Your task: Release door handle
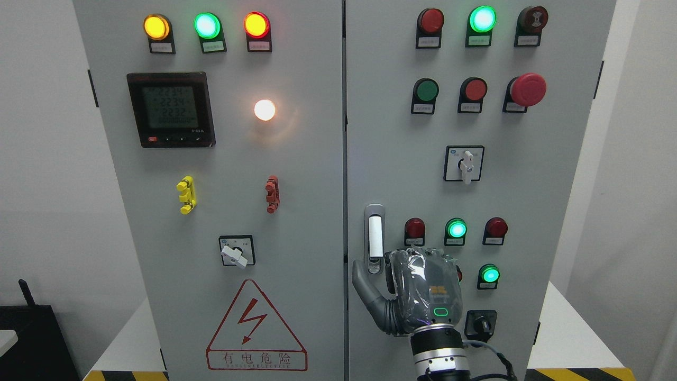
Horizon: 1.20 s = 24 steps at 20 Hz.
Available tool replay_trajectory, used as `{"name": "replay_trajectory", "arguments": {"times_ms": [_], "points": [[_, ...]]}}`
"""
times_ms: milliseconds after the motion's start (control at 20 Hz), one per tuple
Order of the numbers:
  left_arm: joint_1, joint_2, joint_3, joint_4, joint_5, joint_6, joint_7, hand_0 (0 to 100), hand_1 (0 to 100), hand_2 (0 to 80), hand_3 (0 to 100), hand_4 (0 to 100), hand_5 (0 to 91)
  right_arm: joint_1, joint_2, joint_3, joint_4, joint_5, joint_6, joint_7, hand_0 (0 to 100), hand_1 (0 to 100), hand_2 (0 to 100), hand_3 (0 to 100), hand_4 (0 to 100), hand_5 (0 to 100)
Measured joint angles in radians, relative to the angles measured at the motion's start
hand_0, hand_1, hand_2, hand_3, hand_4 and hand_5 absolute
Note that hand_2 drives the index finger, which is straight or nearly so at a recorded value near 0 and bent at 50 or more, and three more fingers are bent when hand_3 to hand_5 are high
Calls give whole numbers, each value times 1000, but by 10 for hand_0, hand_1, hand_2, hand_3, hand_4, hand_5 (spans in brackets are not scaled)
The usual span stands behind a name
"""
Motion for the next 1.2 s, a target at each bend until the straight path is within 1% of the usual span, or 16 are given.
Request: {"name": "replay_trajectory", "arguments": {"times_ms": [200, 451, 601, 1203], "points": [[0, 0, 0, 0, 0, 0, 0, 120, 389, 0, 0, 0, 0, -9, 0, -3, 7, 1, 0, 1, 406, 44, 1000, 1000, 1000, 973], [0, 0, 0, 0, 0, 0, 0, 120, 389, 0, 0, 0, 0, -16, 1, -8, 15, 1, 2, 2, 436, 77, 1000, 1000, 1000, 972], [0, 0, 0, 0, 0, 0, 0, 120, 389, 0, 0, 0, 0, -18, 1, -10, 18, 2, 2, 2, 455, 80, 1000, 1000, 1000, 972], [0, 0, 0, 0, 0, 0, 0, 120, 389, 0, 0, 0, 0, -17, 2, -28, 23, 1, 3, 5, 475, 99, 1000, 1000, 1000, 971]]}}
